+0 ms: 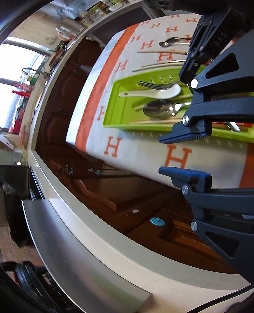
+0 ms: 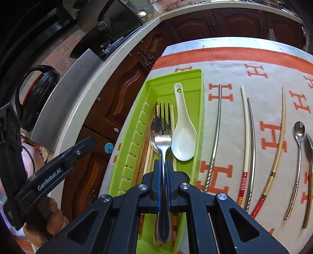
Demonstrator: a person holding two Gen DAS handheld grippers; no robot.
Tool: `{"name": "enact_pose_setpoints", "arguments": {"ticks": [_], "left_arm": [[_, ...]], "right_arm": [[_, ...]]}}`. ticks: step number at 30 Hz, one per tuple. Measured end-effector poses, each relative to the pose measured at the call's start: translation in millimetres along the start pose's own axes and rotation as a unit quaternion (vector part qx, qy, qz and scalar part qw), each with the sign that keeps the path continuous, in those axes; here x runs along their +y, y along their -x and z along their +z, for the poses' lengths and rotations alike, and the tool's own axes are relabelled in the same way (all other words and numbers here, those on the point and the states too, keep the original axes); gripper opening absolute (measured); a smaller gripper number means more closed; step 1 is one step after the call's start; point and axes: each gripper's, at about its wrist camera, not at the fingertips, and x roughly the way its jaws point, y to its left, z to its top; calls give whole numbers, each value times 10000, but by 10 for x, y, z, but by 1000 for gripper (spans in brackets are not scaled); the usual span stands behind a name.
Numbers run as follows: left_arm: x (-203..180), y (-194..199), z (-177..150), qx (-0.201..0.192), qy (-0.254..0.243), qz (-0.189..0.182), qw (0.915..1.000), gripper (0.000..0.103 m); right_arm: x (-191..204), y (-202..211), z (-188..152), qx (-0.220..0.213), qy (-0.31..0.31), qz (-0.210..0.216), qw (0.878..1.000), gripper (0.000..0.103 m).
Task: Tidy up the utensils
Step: 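Lower the spoon into the tray and open the left tool while the right tool carries the fork over it, then lower the silver fork into the green tray and open the right tool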
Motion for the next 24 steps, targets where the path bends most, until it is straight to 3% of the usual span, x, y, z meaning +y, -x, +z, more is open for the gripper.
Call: {"name": "enact_pose_setpoints", "arguments": {"ticks": [4, 8, 12, 24], "left_arm": [[32, 14, -57, 21, -67, 199, 9998, 34], [34, 78, -73, -25, -106, 302, 9995, 50], [-3, 150, -91, -84, -233, 462, 9986, 50], [-276, 321, -368, 94, -573, 409, 9975, 52]], "right_arm": [[10, -92, -9, 160, -58, -129, 9998, 5], [0, -107, -27, 169, -92, -131, 9997, 5], [12, 8, -56, 34, -31, -145, 9999, 6], [-226, 570, -313, -335, 56, -385, 9987, 6]]}}
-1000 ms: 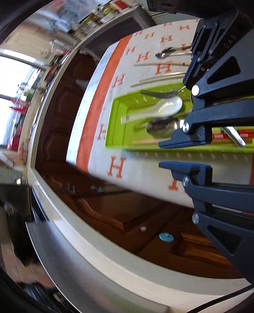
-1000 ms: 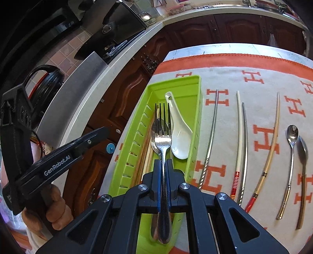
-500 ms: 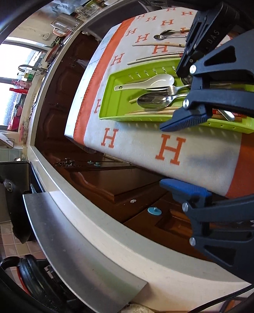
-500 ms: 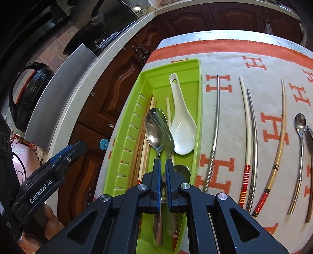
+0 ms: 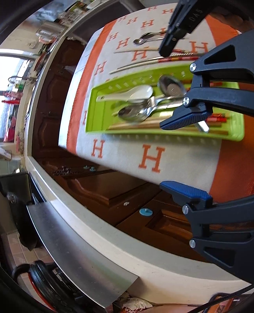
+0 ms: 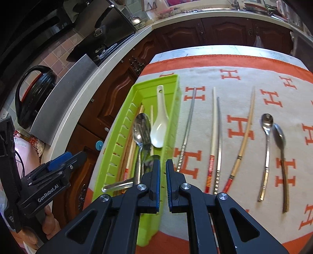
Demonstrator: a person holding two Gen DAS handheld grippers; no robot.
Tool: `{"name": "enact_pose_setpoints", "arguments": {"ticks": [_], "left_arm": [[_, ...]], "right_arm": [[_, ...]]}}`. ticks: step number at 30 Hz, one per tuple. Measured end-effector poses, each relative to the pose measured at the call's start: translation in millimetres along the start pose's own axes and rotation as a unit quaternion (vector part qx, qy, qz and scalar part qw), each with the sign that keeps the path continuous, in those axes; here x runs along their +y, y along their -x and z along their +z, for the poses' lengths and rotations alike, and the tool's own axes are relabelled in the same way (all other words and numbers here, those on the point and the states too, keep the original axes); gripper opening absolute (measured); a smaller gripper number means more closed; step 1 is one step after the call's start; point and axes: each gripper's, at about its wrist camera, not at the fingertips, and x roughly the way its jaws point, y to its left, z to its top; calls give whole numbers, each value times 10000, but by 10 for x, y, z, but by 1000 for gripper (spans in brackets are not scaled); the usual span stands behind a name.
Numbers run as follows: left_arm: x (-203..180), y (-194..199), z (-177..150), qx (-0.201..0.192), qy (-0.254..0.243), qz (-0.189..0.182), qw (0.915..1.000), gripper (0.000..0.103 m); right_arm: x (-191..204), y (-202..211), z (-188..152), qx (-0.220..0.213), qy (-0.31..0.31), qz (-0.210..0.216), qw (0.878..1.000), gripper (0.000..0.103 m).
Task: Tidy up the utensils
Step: 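Lower the silver fork into the green tray and open the right tool, then grasp a metal spoon with the right tool while the left tool grasps a gold-handled spoon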
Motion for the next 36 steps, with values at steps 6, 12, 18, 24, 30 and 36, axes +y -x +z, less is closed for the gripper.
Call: {"name": "enact_pose_setpoints", "arguments": {"ticks": [6, 12, 18, 24, 30, 36], "left_arm": [[-417, 156, -120, -41, -389, -162, 9991, 55], [-952, 265, -187, -78, -619, -696, 9956, 62], [-1375, 236, -213, -32, -664, -1162, 9910, 62], [-1661, 140, -218, -31, -736, -1137, 9908, 62], [-1834, -39, -224, 85, -792, -1006, 9917, 62], [-1873, -223, -197, 275, -696, -1056, 9916, 62]], "right_arm": [[-323, 348, -121, -261, -127, -168, 9994, 6], [-696, 693, -228, -560, -262, -358, 9974, 6], [-1181, 919, -311, -771, -564, -577, 9937, 14], [-1580, 945, -346, -792, -726, -753, 9914, 21], [-1694, 695, -256, -619, -477, -938, 9925, 21], [-1710, 365, -80, -400, -155, -1174, 9922, 21]]}}
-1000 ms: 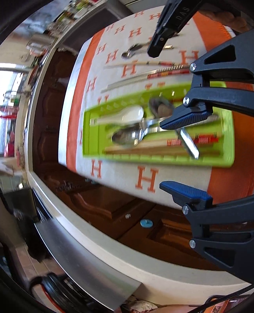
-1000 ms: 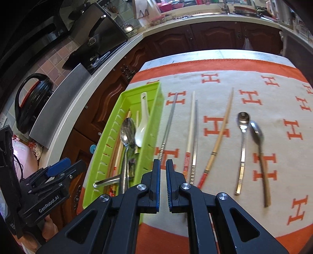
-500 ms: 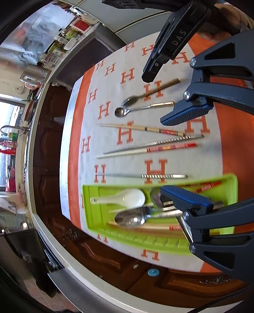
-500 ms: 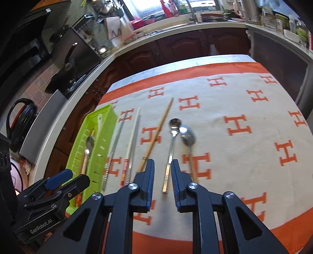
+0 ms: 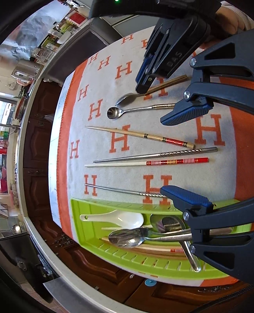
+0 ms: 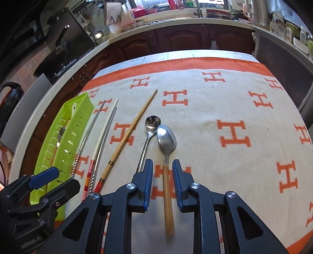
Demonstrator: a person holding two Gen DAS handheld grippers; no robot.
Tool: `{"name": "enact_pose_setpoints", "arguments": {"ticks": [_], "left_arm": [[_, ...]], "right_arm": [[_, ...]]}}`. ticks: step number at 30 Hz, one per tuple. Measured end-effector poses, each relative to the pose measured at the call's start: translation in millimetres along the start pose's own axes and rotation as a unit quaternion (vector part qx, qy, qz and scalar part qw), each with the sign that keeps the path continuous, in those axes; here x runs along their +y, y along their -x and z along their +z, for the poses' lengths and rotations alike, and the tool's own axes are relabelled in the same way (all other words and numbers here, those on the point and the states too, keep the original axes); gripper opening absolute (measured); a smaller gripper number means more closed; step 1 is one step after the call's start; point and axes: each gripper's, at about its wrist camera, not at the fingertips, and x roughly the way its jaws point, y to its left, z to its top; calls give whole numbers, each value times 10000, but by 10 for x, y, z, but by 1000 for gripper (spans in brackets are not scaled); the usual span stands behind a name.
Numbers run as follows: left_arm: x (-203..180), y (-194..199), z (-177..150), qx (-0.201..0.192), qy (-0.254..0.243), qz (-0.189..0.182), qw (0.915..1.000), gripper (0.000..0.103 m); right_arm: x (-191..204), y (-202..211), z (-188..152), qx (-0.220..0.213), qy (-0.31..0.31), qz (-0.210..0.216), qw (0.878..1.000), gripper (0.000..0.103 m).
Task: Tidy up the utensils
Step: 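Grasp a metal spoon with the right tool while the left tool grasps a gold-handled spoon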
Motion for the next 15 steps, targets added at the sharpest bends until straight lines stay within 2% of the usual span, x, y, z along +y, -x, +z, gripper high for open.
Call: {"name": "enact_pose_setpoints", "arguments": {"ticks": [7, 11, 15], "left_arm": [[-19, -123, 33, 93, 25, -74, 9999, 62], [-30, -138, 61, 79, 22, -105, 9999, 62], [-46, -169, 117, 106, 67, -208, 9997, 62]], "right_arm": [[90, -339, 191, 189, 281, -360, 9988, 21], [169, -433, 238, 81, 535, -634, 9965, 21], [132, -438, 237, 14, 496, -655, 9966, 13]]}}
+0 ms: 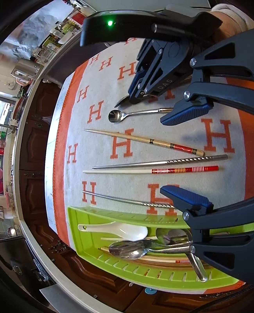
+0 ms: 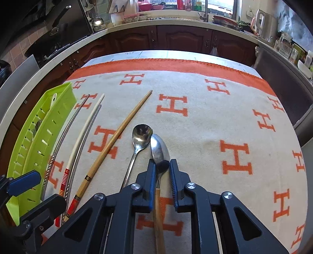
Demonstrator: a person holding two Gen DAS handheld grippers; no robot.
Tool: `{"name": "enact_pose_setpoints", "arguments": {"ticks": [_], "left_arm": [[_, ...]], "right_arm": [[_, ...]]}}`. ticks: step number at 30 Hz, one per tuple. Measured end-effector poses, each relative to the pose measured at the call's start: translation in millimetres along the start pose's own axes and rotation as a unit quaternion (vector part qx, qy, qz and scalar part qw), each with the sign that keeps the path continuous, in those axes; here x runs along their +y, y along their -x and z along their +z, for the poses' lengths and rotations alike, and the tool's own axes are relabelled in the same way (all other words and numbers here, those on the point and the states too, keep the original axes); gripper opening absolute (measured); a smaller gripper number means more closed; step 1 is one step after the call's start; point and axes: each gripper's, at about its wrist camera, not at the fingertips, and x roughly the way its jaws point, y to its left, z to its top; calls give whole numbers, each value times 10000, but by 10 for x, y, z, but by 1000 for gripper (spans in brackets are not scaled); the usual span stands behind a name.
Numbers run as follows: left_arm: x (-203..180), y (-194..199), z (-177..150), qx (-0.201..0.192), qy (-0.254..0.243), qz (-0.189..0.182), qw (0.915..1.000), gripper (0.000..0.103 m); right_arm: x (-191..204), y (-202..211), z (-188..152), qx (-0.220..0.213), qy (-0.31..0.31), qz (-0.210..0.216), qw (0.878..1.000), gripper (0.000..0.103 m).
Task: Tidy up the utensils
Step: 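Grasp a metal spoon with the right tool while the left tool grasps a gold-handled spoon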
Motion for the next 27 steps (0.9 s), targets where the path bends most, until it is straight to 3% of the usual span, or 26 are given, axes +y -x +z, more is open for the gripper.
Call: {"name": "enact_pose_setpoints", "arguments": {"ticks": [3, 10, 15, 20, 27], "left_arm": [[-33, -15, 55, 15, 3, -152, 9999, 62], [-260, -141, 322, 355, -98, -895, 9953, 58], [-398, -386, 531, 734, -15, -1000, 9923, 34], [-498, -654, 606, 1087, 56, -811, 9907, 24], [-704, -770, 506, 1034, -360, -249, 9937, 24]], "right_arm": [[-149, 23, -2, 32, -347, 263, 9990, 8], [-644, 139, -119, 148, -1293, 1010, 9863, 3], [-942, 263, -252, 115, -1819, 1347, 9740, 3], [-1149, 379, -339, 7, -2128, 1511, 9653, 3], [-1272, 472, -435, -96, -2241, 1627, 9608, 3]]}}
